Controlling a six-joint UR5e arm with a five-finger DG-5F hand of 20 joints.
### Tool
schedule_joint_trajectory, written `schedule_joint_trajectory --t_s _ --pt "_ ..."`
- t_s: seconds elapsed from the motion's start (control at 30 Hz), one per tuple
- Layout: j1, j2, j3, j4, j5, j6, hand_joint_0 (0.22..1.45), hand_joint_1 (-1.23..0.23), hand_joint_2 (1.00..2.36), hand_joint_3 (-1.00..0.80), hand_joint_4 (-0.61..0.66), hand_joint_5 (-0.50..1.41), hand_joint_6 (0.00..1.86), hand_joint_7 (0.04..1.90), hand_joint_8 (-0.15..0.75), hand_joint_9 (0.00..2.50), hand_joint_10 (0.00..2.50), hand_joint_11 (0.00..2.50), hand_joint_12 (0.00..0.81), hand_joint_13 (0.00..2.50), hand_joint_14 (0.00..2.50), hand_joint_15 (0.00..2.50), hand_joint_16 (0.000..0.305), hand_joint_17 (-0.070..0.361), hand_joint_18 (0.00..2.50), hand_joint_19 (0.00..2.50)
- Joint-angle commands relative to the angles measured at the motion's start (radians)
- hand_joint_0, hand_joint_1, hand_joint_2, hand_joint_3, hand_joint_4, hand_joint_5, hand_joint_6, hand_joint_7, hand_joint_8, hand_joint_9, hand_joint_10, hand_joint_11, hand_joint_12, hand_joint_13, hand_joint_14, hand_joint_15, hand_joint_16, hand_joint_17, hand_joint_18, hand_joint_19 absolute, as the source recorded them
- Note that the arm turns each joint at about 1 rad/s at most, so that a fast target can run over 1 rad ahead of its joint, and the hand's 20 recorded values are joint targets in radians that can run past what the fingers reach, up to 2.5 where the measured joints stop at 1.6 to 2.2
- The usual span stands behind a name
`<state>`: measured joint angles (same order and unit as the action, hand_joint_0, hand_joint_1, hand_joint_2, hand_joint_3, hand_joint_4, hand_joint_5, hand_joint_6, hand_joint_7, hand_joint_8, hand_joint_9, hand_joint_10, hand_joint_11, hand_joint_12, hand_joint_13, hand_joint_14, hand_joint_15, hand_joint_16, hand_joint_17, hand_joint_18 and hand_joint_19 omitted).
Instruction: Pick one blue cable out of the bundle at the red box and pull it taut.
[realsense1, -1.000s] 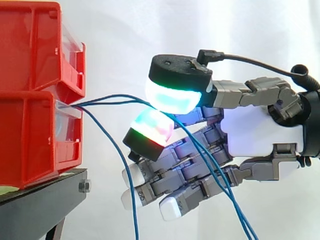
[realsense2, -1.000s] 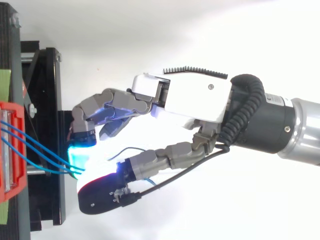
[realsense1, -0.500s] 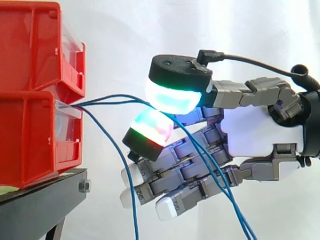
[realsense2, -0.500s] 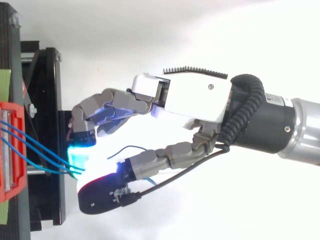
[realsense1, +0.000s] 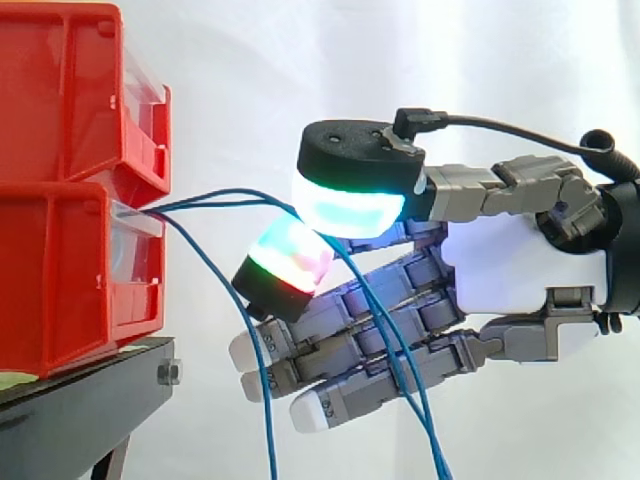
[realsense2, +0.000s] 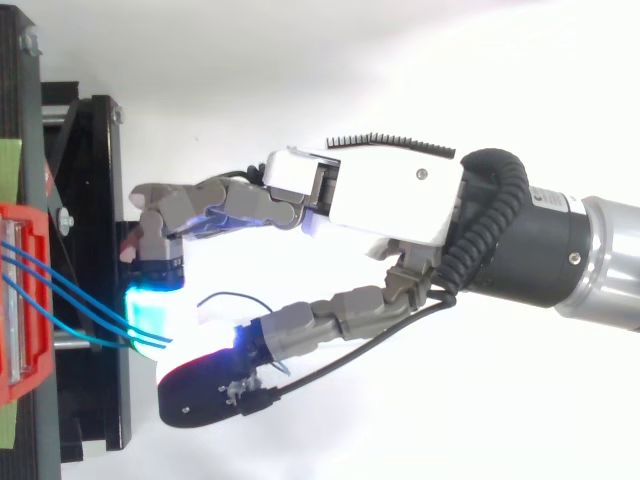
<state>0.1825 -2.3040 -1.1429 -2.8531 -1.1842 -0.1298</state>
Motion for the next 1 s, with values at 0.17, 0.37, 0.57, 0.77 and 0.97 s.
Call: schedule_joint_trajectory --t_s 0.17,0.37,0.57,0.77,0.97 --pt "0.000 0.000 0.000 0.000 -0.005 0.010 0.82 -0.94 1.03 -0.10 -0.05 -0.24 0.67 1.24 0.187 0.21 0.01 0.49 0.347 0.08 0.00 0.00 0.049 0.110 0.28 0.17" --pt "0.000 0.000 0.000 -0.002 -0.009 0.015 0.82 -0.94 1.03 -0.10 -0.05 -0.24 0.68 1.23 0.192 0.22 0.01 0.49 0.348 0.09 0.00 0.00 0.049 0.110 0.29 0.18" --pt "0.000 0.000 -0.001 -0.008 -0.011 0.015 0.75 -0.93 1.03 -0.07 0.01 -0.24 0.75 1.18 0.209 0.27 0.01 0.52 0.359 0.14 0.00 0.00 0.050 0.112 0.37 0.18" --pt "0.000 0.000 0.000 -0.006 -0.011 0.018 0.67 -0.88 1.02 -0.07 0.07 -0.22 0.79 1.21 0.218 0.33 0.01 0.54 0.368 0.18 0.00 0.00 0.051 0.115 0.42 0.20" --pt "0.000 0.000 0.000 -0.006 -0.009 0.016 0.62 -0.84 1.02 -0.21 0.12 -0.21 0.82 1.25 0.231 0.36 0.01 0.54 0.373 0.19 0.00 0.01 0.052 0.116 0.41 0.26"
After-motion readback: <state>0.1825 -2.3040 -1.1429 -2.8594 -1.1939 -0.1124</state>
